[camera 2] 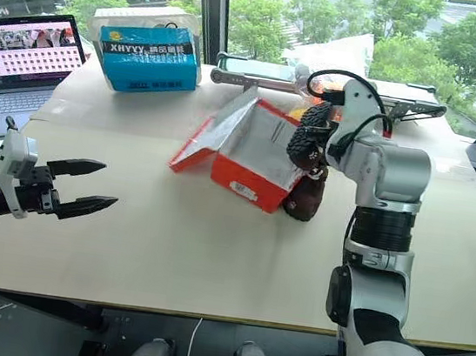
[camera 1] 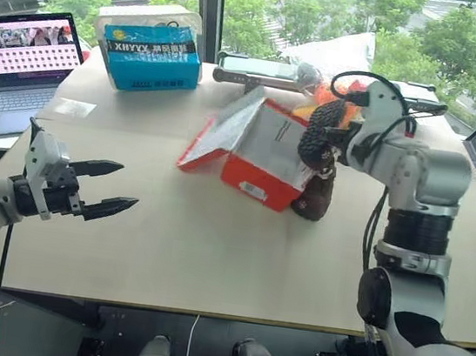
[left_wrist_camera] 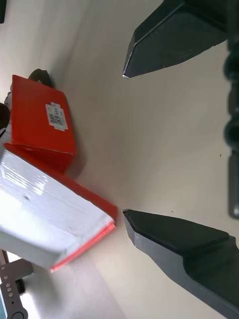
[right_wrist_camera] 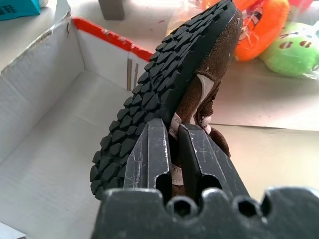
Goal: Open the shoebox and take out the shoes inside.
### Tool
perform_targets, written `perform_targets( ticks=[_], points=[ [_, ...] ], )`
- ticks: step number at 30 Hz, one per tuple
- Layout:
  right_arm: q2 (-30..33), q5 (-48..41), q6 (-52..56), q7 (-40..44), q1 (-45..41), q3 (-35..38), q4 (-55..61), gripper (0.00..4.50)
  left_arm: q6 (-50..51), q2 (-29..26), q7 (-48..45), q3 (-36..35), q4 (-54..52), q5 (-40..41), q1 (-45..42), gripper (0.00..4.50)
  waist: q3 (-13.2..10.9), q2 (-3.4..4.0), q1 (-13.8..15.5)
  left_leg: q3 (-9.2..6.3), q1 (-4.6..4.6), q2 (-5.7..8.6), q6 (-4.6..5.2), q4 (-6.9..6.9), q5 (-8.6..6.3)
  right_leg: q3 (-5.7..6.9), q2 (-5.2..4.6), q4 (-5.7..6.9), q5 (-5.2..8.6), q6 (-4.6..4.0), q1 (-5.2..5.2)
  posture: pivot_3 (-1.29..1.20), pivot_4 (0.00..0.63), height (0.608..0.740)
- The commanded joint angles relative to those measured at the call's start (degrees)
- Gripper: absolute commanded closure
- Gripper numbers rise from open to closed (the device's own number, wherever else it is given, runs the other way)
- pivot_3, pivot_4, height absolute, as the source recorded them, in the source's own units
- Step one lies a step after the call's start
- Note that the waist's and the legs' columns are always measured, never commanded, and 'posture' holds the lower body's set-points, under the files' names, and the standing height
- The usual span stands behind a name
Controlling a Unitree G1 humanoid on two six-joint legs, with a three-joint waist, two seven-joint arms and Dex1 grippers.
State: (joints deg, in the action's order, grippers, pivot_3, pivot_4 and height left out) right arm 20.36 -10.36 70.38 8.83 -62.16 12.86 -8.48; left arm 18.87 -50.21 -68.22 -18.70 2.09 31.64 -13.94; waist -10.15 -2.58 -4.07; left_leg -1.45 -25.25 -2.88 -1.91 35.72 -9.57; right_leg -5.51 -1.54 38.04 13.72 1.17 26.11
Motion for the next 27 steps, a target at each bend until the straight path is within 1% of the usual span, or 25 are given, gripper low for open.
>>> perform_targets(
  ticks=[1,6,9,12,15,19,21,23,25,26,27],
  points=[
    [0.96,-0.52,0.21,-0.95,-0.61,1.94,3.11,4.39,-1.21,-0.1,-0.52,0.06,0.24,0.11,-1.71,0.0,0.0,0.0,0.04,0.0,0.0,0.0,0.0,0.01,0.0,0.0,0.0,0.0,0.0,0.0,-0.01,0.0,0.15,0.736],
    [-0.72,-1.16,-0.43,-1.29,-1.72,1.96,2.65,4.39,-1.43,0.12,-0.61,0.56,0.67,-0.01,-2.4,0.0,0.0,0.0,0.05,0.0,0.0,0.0,0.0,0.02,0.0,0.01,0.0,0.0,0.0,0.0,-0.01,0.0,0.15,0.736],
    [-1.62,-2.06,-1.87,-2.15,-4.1,3.77,2.47,4.39,-1.68,0.17,-0.6,0.66,0.85,-0.08,-2.4,0.0,0.0,0.0,-0.03,0.0,-0.01,0.0,0.0,0.03,0.0,0.01,0.0,0.01,0.0,0.0,-0.01,0.0,0.15,0.736],
    [-1.07,-3.72,-2.43,-2.74,-7.04,6.56,3.09,4.39,-1.85,0.23,-0.44,0.67,0.53,-0.13,-1.9,0.0,-0.03,0.05,0.02,0.0,-0.01,0.0,0.0,0.02,0.0,0.0,0.0,0.02,-0.01,0.0,0.0,0.0,0.15,0.736],
    [-1.72,-6.82,-1.49,-3.66,-10.61,12.2,3.76,4.39,-1.9,0.28,-0.39,0.75,0.49,-0.18,-1.68,0.0,-0.03,0.05,0.06,-0.01,-0.02,0.0,0.0,0.02,0.0,0.01,0.0,0.01,-0.01,0.0,0.01,0.0,0.15,0.736],
    [1.8,-7.38,0.03,-4.03,-12.35,13.8,4.47,4.39,-2.04,0.28,-0.43,1.08,0.66,-0.17,-1.85,0.0,-0.03,0.05,0.06,-0.01,-0.02,-0.01,0.0,0.02,0.0,0.03,0.0,0.01,-0.01,0.0,-0.01,0.0,0.15,0.736],
    [5.12,-6.26,0.49,-3.77,-10.91,12.01,5.03,4.39,-2.04,0.26,-0.51,1.24,0.78,-0.15,-2.02,0.0,-0.03,0.05,0.14,-0.01,-0.02,-0.01,0.0,0.04,0.0,0.03,0.0,0.01,-0.01,0.0,-0.02,0.0,0.15,0.736],
    [10.85,-3.12,0.96,-3.07,-6.99,6.79,5.44,4.39,-2.03,0.26,-0.62,1.47,0.99,-0.19,-2.31,0.0,-0.03,0.05,0.46,-0.01,-0.02,0.01,0.0,0.05,0.0,0.03,-0.02,0.01,-0.01,0.0,-0.03,0.0,0.15,0.736],
    [17.79,0.82,0.85,-2.23,-0.72,-0.71,6.06,4.39,-2.02,0.32,-0.72,1.82,1.27,-0.23,-2.74,0.0,-0.02,0.03,0.88,0.0,-0.02,0.01,0.0,0.05,0.0,0.04,-0.03,-0.04,0.0,0.01,-0.04,0.0,0.15,0.736],
    [21.12,2.59,0.54,-1.26,2.15,-5.6,7.06,4.39,-1.96,0.35,-0.77,1.96,1.39,-0.2,-2.93,0.0,-0.02,0.03,1.05,0.0,-0.02,0.02,0.0,0.05,0.0,0.05,-0.04,-0.05,0.01,0.02,-0.06,0.0,0.15,0.736],
    [23.07,3.56,0.73,-0.68,4.12,-8.84,8.25,4.39,-1.92,0.34,-0.87,2.08,1.5,-0.17,-3.07,0.0,-0.02,0.03,1.13,0.02,-0.02,0.03,0.0,0.06,0.0,0.03,-0.05,-0.06,0.01,0.02,-0.07,0.0,0.15,0.736]
  ],
)
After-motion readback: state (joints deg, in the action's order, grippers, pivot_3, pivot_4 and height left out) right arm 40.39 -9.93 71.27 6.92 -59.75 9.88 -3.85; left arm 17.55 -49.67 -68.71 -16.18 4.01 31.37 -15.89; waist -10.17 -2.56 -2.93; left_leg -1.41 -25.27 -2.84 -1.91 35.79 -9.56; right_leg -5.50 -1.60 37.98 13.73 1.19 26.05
